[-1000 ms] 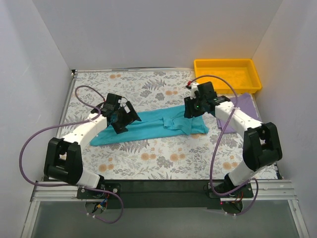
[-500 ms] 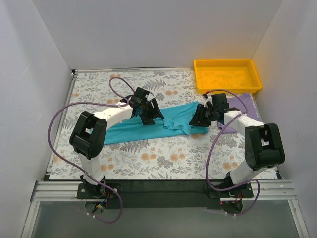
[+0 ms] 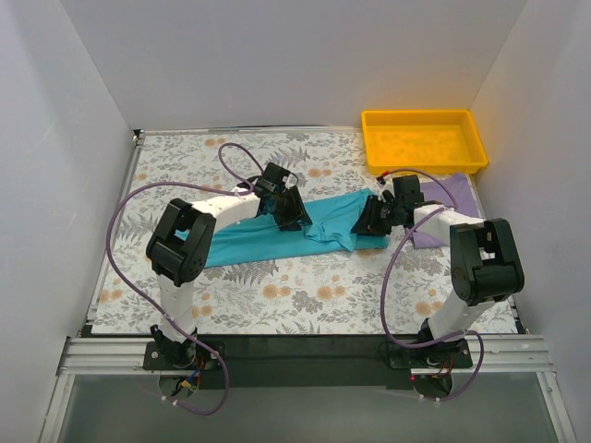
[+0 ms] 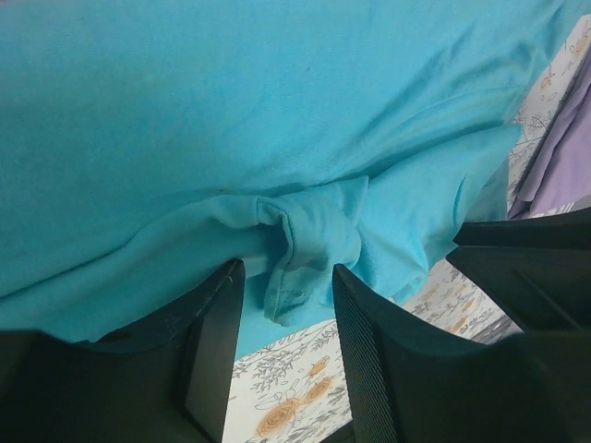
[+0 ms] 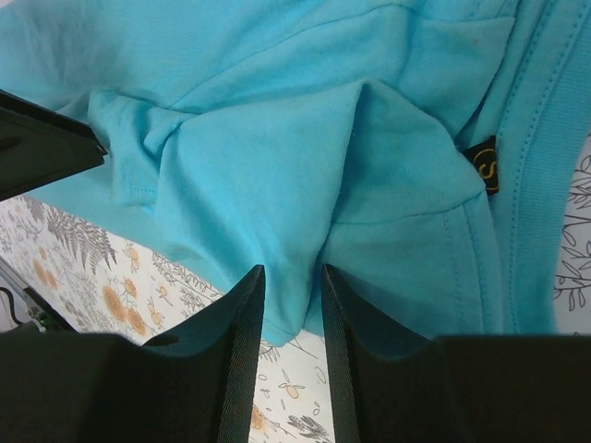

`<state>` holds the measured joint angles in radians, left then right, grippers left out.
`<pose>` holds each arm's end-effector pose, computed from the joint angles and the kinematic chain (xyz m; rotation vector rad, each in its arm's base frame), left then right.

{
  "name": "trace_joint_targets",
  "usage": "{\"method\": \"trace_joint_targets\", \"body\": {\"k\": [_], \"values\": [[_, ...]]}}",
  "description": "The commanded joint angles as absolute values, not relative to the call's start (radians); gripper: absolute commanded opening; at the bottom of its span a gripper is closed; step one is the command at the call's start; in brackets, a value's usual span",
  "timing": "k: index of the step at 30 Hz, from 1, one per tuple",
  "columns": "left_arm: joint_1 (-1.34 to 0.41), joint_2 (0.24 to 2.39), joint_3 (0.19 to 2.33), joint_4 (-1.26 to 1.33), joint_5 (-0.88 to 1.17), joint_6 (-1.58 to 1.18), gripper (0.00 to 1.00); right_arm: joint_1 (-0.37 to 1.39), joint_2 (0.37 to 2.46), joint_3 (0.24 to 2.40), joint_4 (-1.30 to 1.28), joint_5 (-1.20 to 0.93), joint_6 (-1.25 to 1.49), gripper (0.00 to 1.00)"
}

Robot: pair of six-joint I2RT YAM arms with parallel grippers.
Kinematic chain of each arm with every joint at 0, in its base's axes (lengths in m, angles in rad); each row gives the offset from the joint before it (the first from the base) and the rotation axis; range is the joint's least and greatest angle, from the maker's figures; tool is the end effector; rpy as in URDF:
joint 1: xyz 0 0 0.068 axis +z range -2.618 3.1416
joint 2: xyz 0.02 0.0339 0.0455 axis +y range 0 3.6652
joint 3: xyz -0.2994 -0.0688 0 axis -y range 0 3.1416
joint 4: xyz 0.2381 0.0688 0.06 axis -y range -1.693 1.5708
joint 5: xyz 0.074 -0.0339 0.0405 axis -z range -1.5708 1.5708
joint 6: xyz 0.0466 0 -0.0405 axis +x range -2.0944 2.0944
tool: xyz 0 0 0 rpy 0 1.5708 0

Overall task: Fold and stack the t-shirts
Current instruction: Fold the tshirt

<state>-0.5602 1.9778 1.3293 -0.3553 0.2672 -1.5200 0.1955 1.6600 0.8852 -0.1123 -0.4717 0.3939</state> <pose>0.3564 -0.2381 0.1921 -1.2525 2.6552 -0.9367 0.3213 0.0852 0.1985 0.0348 2.5056 0.8322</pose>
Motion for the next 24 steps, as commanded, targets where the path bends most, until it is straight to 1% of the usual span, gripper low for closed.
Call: {"method": "trace_joint_targets", "body": {"k": [1,2,5,8,10,11,12,13,14,15,16,20,24], "values": [[-0.572,1.985,1.374,-0.341,0.273,-1.505,0.41,0.19,1.68,0.893,-0.074,-0.486,0.393,0.32],[-0.572,1.988,1.377,-0.339,0.272,-1.505,0.38,0.19,1.681,0.894,-0.075,-0.486,0.393,0.32],[-0.575,1.999,1.384,-0.336,0.275,-1.502,0.36,0.189,1.689,0.9,-0.074,-0.486,0.388,0.31],[-0.575,2.003,1.387,-0.336,0.278,-1.502,0.31,0.19,1.698,0.908,-0.074,-0.488,0.385,0.29],[-0.577,2.003,1.387,-0.336,0.276,-1.499,0.3,0.189,1.701,0.917,-0.075,-0.488,0.38,0.22],[-0.577,2.005,1.387,-0.334,0.27,-1.493,0.26,0.187,1.706,0.925,-0.075,-0.486,0.374,0.16],[-0.575,2.003,1.387,-0.333,0.262,-1.49,0.26,0.186,1.709,0.925,-0.075,-0.486,0.371,0.13],[-0.577,2.002,1.385,-0.334,0.256,-1.485,0.21,0.184,1.71,0.937,-0.078,-0.486,0.368,0.1],[-0.575,2.0,1.385,-0.334,0.244,-1.48,0.18,0.176,1.712,0.94,-0.078,-0.488,0.365,0.07],[-0.575,1.997,1.384,-0.334,0.238,-1.471,0.15,0.172,1.713,0.948,-0.078,-0.488,0.364,0.01],[-0.577,1.996,1.385,-0.334,0.232,-1.47,0.1,0.166,1.715,0.96,-0.078,-0.488,0.362,0.01],[-0.575,1.988,1.381,-0.336,0.198,-1.462,0.0,0.137,1.727,0.997,-0.087,-0.491,0.348,0.01],[-0.572,1.983,1.376,-0.337,0.167,-1.46,0.0,0.12,1.749,1.038,-0.101,-0.492,0.338,0.01]]}}
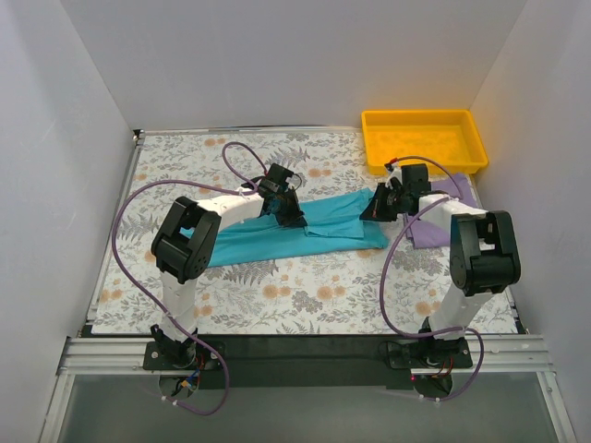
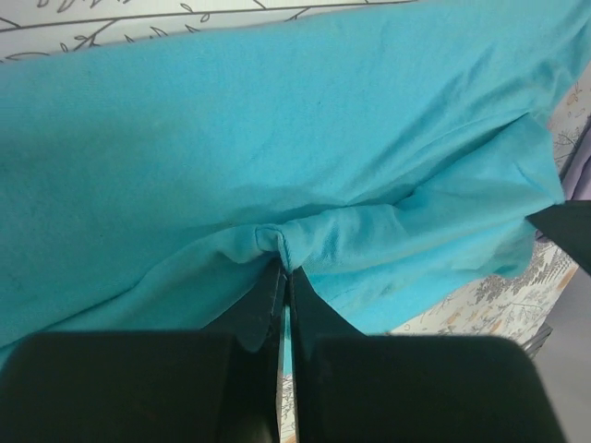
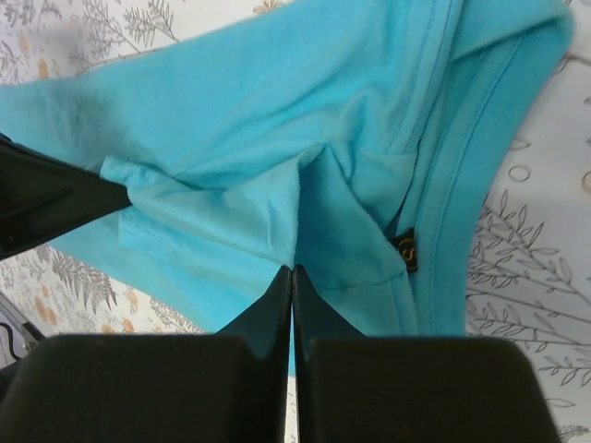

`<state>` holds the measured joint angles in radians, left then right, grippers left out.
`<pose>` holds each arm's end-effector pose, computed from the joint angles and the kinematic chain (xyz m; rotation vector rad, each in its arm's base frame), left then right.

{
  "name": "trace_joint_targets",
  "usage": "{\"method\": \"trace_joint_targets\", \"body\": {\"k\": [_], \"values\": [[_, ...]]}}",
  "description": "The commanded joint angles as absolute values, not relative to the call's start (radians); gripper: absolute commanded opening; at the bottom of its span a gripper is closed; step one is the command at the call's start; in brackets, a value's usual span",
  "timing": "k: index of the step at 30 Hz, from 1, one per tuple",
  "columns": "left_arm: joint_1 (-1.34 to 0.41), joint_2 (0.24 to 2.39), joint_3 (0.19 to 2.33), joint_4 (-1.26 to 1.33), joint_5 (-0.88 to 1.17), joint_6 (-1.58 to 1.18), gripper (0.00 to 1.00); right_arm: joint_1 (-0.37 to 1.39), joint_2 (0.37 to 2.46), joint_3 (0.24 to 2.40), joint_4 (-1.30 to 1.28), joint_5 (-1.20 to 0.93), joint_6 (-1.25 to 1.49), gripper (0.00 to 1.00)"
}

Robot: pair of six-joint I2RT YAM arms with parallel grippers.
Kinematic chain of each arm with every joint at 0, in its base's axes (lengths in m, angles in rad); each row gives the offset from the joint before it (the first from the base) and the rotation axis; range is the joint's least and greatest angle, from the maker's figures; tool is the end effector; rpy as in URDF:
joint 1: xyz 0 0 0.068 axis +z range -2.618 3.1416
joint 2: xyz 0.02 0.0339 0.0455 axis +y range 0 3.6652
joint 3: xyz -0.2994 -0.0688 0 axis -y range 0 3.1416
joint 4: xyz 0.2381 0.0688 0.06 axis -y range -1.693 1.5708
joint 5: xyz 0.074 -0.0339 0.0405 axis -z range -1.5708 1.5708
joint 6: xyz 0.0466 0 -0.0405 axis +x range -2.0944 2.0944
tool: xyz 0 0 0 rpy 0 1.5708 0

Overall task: Fold and stack the t-shirts
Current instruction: Fold the tshirt

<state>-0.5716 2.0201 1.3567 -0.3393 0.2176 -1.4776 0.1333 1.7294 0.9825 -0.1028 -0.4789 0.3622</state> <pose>0.3637 -0.2459 0.1831 -1.1845 2.6444 -0.8868 0.3529 0.0690 0.2048 0.0555 2.4496 0.8031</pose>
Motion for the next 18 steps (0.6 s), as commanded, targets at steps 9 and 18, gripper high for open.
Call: {"method": "trace_joint_targets", "body": {"k": [9,18], "values": [[-0.566,1.986,1.35,-0.337,0.136,-1.496,0.01,0.112,1.815,1.092,-0.132,-0.486,0.325,0.01],[-0.568,1.915,1.377,-0.368,0.104,-1.482,0.51,0.124,1.755,1.137,-0.204,-0.448,0.292,0.28]]}}
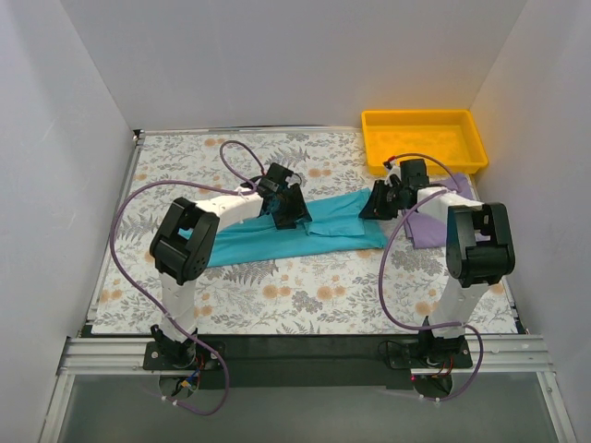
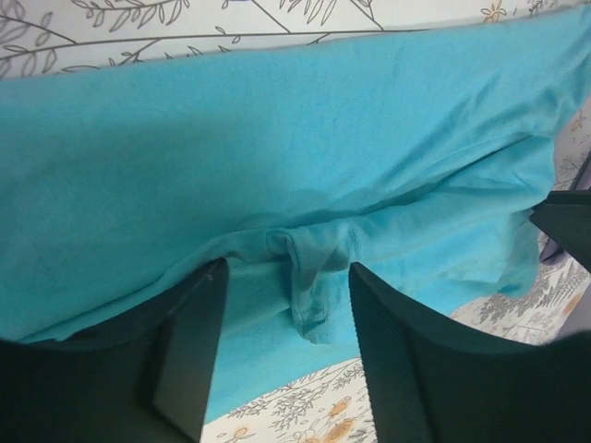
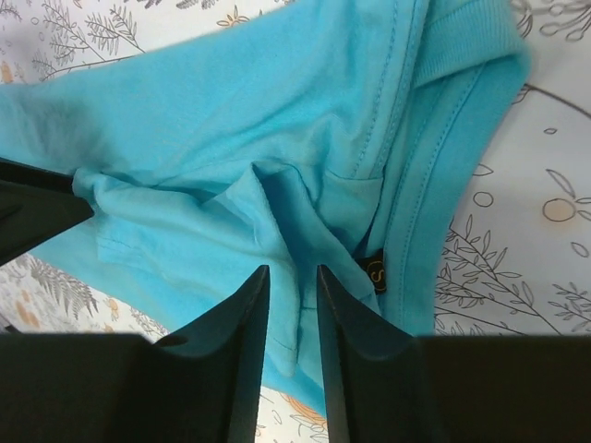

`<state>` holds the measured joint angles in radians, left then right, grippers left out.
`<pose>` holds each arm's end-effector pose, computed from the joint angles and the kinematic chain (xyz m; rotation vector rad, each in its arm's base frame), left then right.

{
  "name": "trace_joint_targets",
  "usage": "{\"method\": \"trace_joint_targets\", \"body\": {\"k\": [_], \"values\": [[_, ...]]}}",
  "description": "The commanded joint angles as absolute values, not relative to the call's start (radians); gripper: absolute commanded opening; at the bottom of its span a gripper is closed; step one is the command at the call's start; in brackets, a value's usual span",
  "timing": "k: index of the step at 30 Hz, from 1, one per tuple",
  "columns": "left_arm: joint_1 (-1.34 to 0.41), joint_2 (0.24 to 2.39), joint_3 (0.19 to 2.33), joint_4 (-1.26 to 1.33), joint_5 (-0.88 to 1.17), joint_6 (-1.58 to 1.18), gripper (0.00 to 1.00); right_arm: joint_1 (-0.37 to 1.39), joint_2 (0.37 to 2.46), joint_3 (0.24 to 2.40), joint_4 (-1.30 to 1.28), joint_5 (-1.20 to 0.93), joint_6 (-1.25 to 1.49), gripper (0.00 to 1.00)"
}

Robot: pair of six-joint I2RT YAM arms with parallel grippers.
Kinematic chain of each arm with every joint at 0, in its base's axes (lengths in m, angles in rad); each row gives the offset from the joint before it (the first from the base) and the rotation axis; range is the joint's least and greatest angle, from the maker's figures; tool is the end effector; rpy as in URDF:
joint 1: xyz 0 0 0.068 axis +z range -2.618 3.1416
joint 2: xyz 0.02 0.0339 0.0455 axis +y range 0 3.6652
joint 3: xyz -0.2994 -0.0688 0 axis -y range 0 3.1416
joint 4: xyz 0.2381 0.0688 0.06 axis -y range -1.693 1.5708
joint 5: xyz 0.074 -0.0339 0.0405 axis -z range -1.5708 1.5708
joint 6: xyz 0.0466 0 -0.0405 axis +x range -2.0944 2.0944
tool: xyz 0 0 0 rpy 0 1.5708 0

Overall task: Fold and stack the t-shirts
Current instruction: Fold the tshirt

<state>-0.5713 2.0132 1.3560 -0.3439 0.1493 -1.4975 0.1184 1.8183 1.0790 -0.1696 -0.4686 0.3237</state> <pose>0.3648 -0.2427 0.1850 -1.2214 2.5864 -0.8290 0.3756 0.0659 0.1965 0.0521 2.4993 0.7679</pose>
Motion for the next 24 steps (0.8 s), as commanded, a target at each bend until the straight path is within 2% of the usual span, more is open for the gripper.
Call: {"method": "trace_joint_targets", "body": {"k": [1,2,6,11,20,24], "values": [[-0.568,1.905,1.385,-0.38,0.1,-1.468,0.53,0.133,1.744,1.144,-0.219,-0.43,0.278,0.3],[-0.569,1.881,1.391,-0.406,0.092,-1.459,0.57,0.141,1.723,1.155,-0.248,-0.416,0.273,0.35],[-0.572,1.81,1.388,-0.459,0.031,-1.427,0.59,0.172,1.655,1.146,-0.275,-0.362,0.268,0.36],[-0.554,1.72,1.281,-0.524,-0.127,-1.428,0.59,0.187,1.563,1.06,-0.285,-0.338,0.305,0.35],[-0.318,1.505,0.956,-0.531,-0.088,-1.47,0.58,0.132,1.496,0.862,-0.295,-0.255,0.282,0.34],[-0.213,1.427,0.861,-0.54,-0.091,-1.44,0.58,0.088,1.517,0.824,-0.295,-0.189,0.291,0.29]]}}
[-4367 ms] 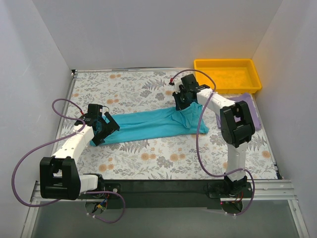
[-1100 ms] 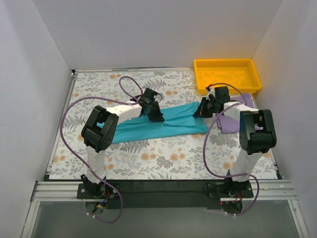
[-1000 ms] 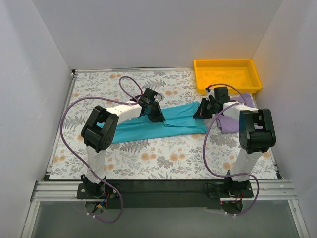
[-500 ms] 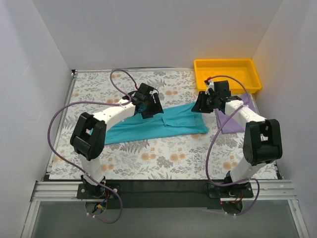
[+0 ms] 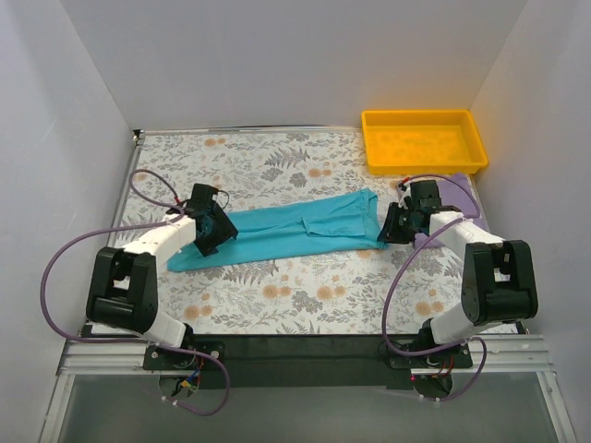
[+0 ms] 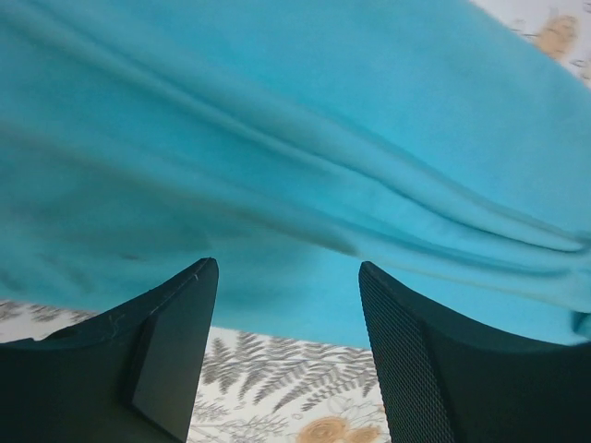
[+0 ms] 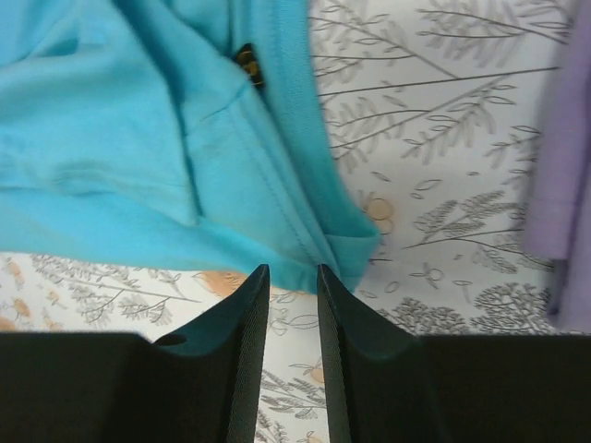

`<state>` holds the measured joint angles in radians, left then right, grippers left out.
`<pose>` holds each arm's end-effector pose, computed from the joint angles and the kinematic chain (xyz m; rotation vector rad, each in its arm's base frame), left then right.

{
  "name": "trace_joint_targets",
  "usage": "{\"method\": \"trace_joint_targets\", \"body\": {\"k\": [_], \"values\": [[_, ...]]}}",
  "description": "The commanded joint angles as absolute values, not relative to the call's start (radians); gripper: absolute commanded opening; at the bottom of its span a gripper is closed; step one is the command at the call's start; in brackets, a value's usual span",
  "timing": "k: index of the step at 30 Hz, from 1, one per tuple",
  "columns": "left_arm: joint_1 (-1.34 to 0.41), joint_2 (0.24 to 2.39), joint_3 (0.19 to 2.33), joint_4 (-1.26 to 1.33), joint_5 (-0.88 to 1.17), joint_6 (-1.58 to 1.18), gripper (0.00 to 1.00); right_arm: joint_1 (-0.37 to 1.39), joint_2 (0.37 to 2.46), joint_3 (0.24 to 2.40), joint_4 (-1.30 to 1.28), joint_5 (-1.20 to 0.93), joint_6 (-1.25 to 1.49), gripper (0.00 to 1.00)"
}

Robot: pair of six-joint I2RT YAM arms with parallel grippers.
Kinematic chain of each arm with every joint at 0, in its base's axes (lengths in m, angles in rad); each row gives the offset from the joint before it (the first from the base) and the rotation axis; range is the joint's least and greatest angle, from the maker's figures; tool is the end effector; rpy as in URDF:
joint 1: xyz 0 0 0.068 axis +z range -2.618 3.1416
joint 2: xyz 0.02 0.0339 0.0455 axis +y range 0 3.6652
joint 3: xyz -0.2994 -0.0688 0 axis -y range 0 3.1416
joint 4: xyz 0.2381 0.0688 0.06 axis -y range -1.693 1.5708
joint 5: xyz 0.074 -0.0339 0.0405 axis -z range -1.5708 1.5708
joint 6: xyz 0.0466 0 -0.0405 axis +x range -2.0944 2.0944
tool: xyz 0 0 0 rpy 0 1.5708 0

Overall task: Fold and stack the t-shirts
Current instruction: Fold the tshirt

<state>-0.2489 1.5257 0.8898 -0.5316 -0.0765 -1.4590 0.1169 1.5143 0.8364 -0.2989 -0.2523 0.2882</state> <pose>0.2732 -0.0658 0.2087 -1.6092 2.2884 -0.3608 0.2895 0.0457 0.2111 0.1204 2.5684 0.4774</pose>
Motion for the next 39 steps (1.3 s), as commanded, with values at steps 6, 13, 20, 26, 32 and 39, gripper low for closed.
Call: {"method": "trace_joint_targets", "body": {"k": [6,13,20,26,32,39], "values": [[-0.115,1.364,0.828,-0.568,-0.077,-1.41,0.58,0.06,1.523,0.856,-0.305,-0.114,0.311,0.27],[-0.06,1.35,0.838,-0.594,-0.146,-1.368,0.58,0.133,1.418,0.911,-0.341,-0.1,0.322,0.33],[-0.002,1.411,0.792,-0.558,-0.161,-1.361,0.58,0.311,1.454,0.934,-0.318,-0.117,0.426,0.4],[0.103,1.459,0.735,-0.554,-0.104,-1.397,0.56,0.4,1.566,0.959,-0.278,-0.078,0.485,0.4],[0.141,1.462,0.7,-0.595,-0.068,-1.434,0.56,0.403,1.667,0.988,-0.239,-0.017,0.463,0.43],[0.147,1.445,0.624,-0.62,0.092,-1.515,0.54,0.38,1.874,1.206,-0.209,0.058,0.269,0.44]]}}
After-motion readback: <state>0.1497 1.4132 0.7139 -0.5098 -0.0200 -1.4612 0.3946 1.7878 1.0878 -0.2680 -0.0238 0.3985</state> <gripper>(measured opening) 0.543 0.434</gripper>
